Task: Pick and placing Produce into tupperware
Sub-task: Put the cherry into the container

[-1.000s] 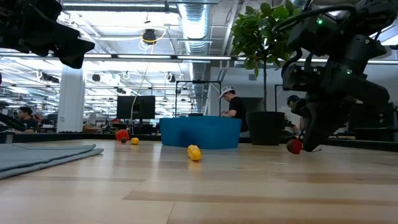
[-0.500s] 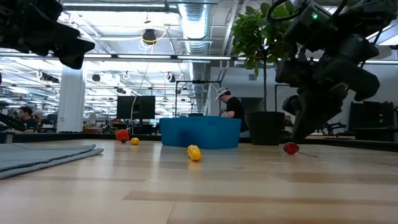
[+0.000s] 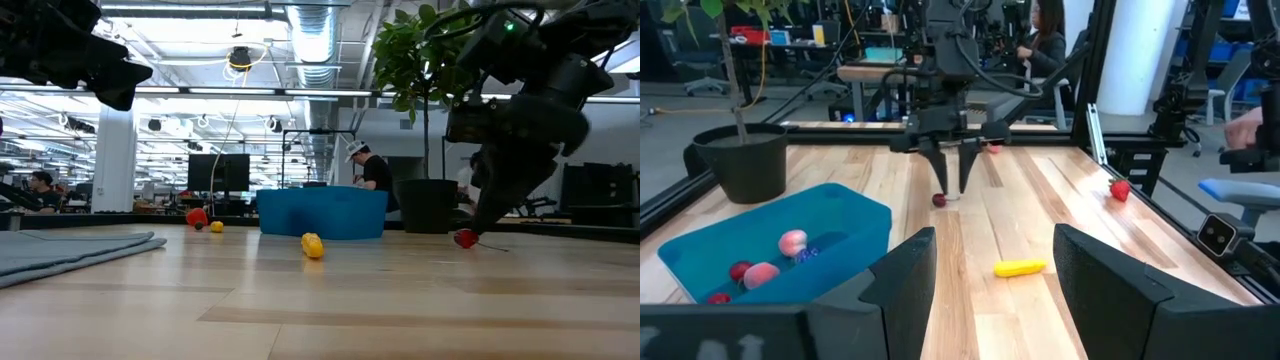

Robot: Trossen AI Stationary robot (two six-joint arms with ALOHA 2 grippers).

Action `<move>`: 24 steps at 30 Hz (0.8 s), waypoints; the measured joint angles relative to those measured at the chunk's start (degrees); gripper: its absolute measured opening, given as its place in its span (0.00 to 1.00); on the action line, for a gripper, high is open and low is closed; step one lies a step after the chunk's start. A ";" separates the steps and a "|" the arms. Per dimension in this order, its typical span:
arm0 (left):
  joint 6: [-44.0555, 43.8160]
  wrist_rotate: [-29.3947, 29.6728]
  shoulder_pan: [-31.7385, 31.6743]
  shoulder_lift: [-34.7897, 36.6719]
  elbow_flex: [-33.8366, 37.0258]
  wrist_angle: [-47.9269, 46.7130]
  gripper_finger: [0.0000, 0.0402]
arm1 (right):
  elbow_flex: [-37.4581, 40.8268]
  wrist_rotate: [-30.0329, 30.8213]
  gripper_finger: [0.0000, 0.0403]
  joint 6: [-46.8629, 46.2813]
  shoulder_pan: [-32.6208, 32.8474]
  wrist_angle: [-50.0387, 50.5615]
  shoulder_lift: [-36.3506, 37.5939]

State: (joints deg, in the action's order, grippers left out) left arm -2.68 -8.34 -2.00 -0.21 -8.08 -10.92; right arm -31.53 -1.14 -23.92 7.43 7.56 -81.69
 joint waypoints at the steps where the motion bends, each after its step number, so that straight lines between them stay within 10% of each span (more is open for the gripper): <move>1: 0.00 0.00 0.00 -0.02 0.00 0.00 0.48 | 0.00 1.12 0.37 -1.62 -0.01 0.02 -0.01; 24: -0.04 -0.17 0.00 -0.01 -0.02 -0.18 0.48 | -0.02 10.07 0.41 -9.06 0.56 5.08 -0.15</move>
State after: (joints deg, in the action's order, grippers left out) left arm -2.72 -8.51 -2.00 -0.21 -8.10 -11.10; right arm -31.55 8.93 -32.98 7.99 12.64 -81.84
